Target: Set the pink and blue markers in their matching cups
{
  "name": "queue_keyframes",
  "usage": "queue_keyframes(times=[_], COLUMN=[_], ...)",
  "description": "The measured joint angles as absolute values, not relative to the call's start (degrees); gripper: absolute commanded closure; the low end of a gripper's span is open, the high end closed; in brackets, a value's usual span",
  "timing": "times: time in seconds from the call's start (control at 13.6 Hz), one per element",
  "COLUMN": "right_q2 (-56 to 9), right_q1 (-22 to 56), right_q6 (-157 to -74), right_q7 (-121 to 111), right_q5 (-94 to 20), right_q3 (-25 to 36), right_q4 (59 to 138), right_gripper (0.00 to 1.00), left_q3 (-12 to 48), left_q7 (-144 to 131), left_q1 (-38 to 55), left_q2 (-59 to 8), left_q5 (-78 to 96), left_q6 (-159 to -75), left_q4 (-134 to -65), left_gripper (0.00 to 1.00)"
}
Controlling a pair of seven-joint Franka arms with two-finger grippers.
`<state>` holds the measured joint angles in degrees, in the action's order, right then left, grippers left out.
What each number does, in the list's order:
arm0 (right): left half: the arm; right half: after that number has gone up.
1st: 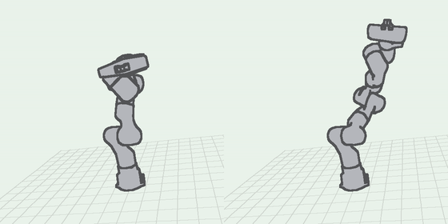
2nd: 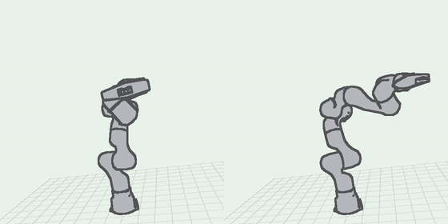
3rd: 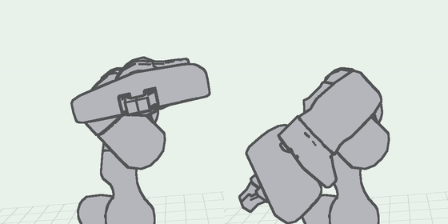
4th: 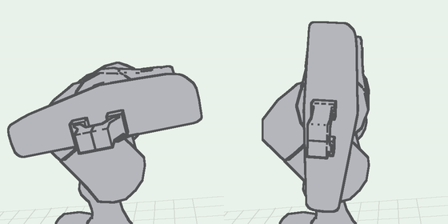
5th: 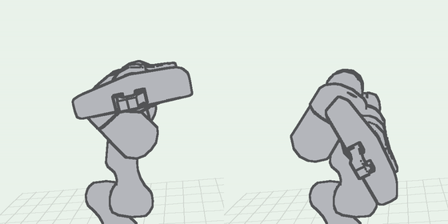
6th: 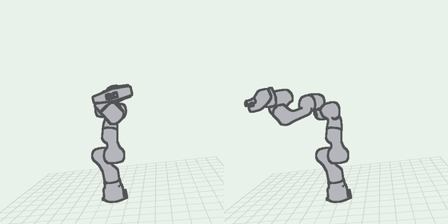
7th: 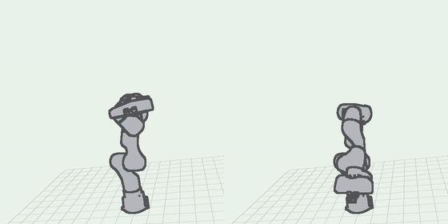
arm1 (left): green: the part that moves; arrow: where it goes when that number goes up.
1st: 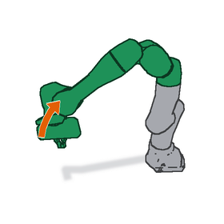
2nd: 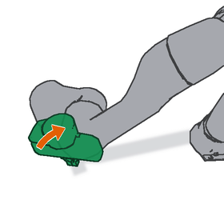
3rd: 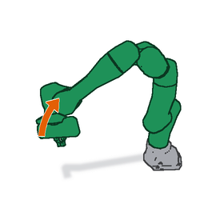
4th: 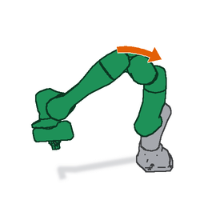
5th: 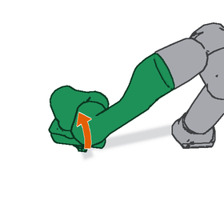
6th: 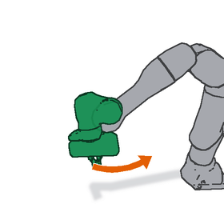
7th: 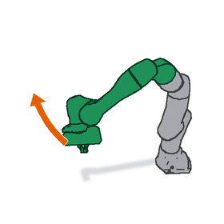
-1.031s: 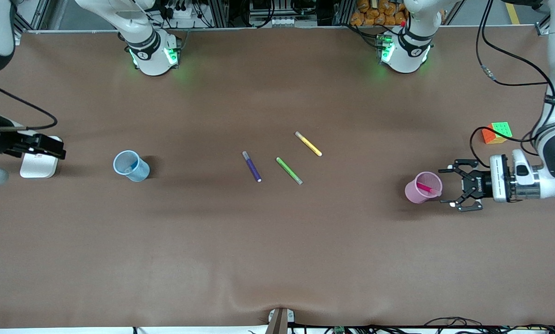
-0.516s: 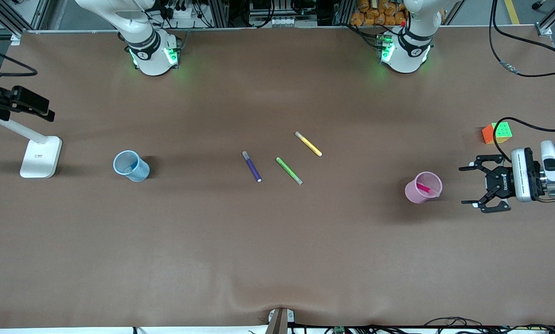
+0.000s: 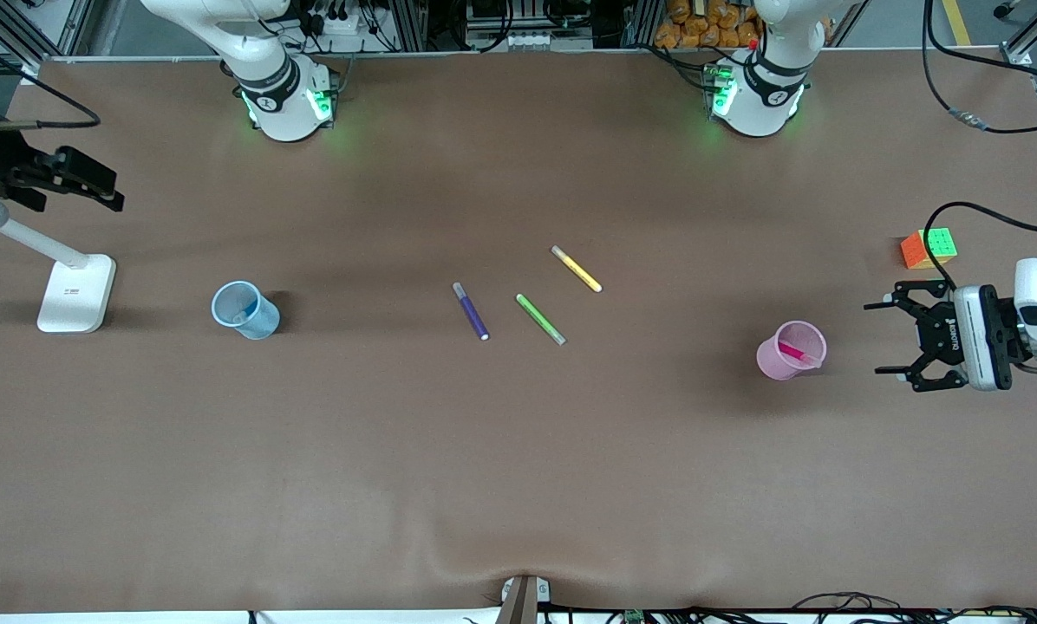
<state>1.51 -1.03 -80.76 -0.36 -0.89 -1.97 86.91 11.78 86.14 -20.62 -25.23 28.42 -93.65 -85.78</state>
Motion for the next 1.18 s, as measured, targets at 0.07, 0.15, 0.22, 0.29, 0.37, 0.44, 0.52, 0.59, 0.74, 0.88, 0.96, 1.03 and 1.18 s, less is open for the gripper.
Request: queue_keyframes(times=[0.07, 0.15, 0.22, 0.29, 0.37, 0.44, 0.52, 0.59, 0.74, 0.88, 0.96, 1.03, 1.18], right_q2=[1.7, 1.8, 1.8, 1.8, 1.8, 1.8, 1.8, 1.8, 1.8, 1.8, 1.8, 1.8, 1.8], right_q1=[-1.1, -1.2, -1.2, -1.2, -1.2, -1.2, -1.1, -1.1, -1.1, -1.2, -1.2, -1.2, -1.2], right_q6=[-80.7, -80.7, -80.7, -80.8, -80.9, -81.1, -81.2, -81.2, -80.8, -80.7, -80.7, -80.7, -80.7], right_q7=[-2.0, -2.9, -3.1, -3.3, -3.4, -3.5, -3.6, -3.6, -3.6, -3.6, -3.6, -3.6, -3.6], right_q5=[-0.9, -0.9, -0.9, -0.8, -0.3, 0.7, 1.5, 1.7, 1.7, 1.5, 1.0, 0.7, 0.3], right_q3=[-1.8, -1.7, -1.7, -1.7, -1.8, -1.8, -1.9, -2.0, -1.9, -1.8, -1.8, -1.8, -1.8], right_q4=[86.9, 86.9, 86.9, 86.9, 86.9, 86.7, 86.4, 86.1, 86.1, 86.1, 86.1, 86.1, 86.1], right_gripper=[0.00, 0.00, 0.00, 0.00, 0.00, 0.00, 0.00, 0.00, 0.00, 0.00, 0.00, 0.00, 0.00], left_q3=[12.0, 12.5, 13.0, 13.4, 13.7, 14.0, 14.1, 14.1, 14.2, 15.2, 15.8, 16.2, 16.3], left_q7=[81.5, 76.8, 72.2, 67.8, 63.7, 59.5, 55.7, 52.6, 46.3, 39.9, 36.8, 33.6, 27.2], left_q1=[-20.6, -20.4, -20.1, -19.4, -18.7, -18.1, -17.7, -17.6, -17.7, -17.7, -17.6, -17.6, -17.6], left_q2=[-24.5, -23.8, -23.1, -22.6, -22.3, -22.1, -21.9, -21.7, -21.1, -20.2, -19.6, -19.0, -18.0], left_q5=[27.2, 26.0, 24.9, 24.1, 23.2, 22.5, 22.1, 22.0, 21.9, 21.9, 21.9, 21.9, 21.8], left_q6=[-93.3, -93.1, -93.1, -93.1, -93.0, -92.6, -91.9, -91.1, -90.2, -89.9, -89.8, -89.8, -89.8], left_q4=[-85.6, -85.5, -85.3, -84.7, -84.0, -83.3, -82.8, -82.5, -82.3, -82.2, -82.2, -82.1, -82.1], left_gripper=[0.00, 0.00, 0.00, 0.00, 0.00, 0.00, 0.00, 0.00, 0.00, 0.00, 0.00, 0.00, 0.00])
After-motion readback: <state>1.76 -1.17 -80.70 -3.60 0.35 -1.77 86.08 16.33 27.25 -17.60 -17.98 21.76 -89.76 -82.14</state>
